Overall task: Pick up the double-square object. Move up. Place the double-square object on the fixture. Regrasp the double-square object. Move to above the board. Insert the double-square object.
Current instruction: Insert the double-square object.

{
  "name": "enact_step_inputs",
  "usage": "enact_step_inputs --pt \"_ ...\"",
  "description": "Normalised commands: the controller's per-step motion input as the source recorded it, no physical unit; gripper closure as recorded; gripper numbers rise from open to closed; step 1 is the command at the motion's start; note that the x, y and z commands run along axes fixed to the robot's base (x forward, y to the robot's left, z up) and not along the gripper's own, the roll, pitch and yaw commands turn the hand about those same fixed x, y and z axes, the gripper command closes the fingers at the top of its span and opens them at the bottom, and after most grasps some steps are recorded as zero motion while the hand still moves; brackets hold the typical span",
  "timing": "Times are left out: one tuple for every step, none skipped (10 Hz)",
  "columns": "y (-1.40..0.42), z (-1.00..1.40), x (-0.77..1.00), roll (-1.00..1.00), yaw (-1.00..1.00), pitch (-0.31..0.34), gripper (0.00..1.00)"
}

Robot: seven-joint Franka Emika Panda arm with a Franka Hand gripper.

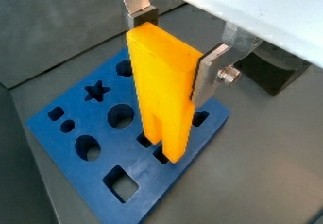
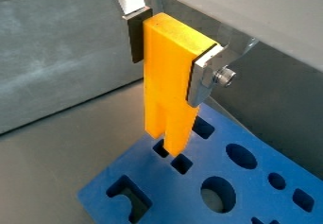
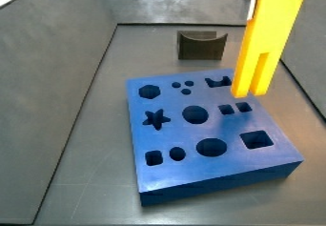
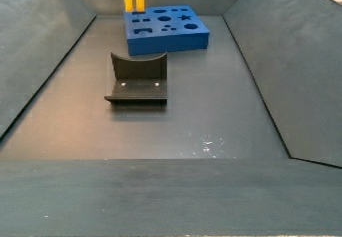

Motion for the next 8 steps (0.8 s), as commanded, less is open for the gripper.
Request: enact_step_inputs --pt "-0.13 -0.40 -0.17 0.04 0.00 -0.053 1.00" --pt "-0.09 -0.25 -0.15 0.00 0.00 -0.049 1.00" --pt "0.00 -0.02 0.00 0.00 0.00 0.000 1.00" --pt "-0.01 -0.18 0.00 0.00 0.00 0.000 1.00" --pt "-0.04 -0.25 0.00 0.00 0.00 0.000 1.00" --pt "0.00 -0.21 0.01 0.00 0.00 0.000 1.00" --pt "0.00 -0.18 0.04 0.00 0.00 0.000 1.00" --pt "0.00 -0.17 0.14 0.00 0.00 0.010 1.00"
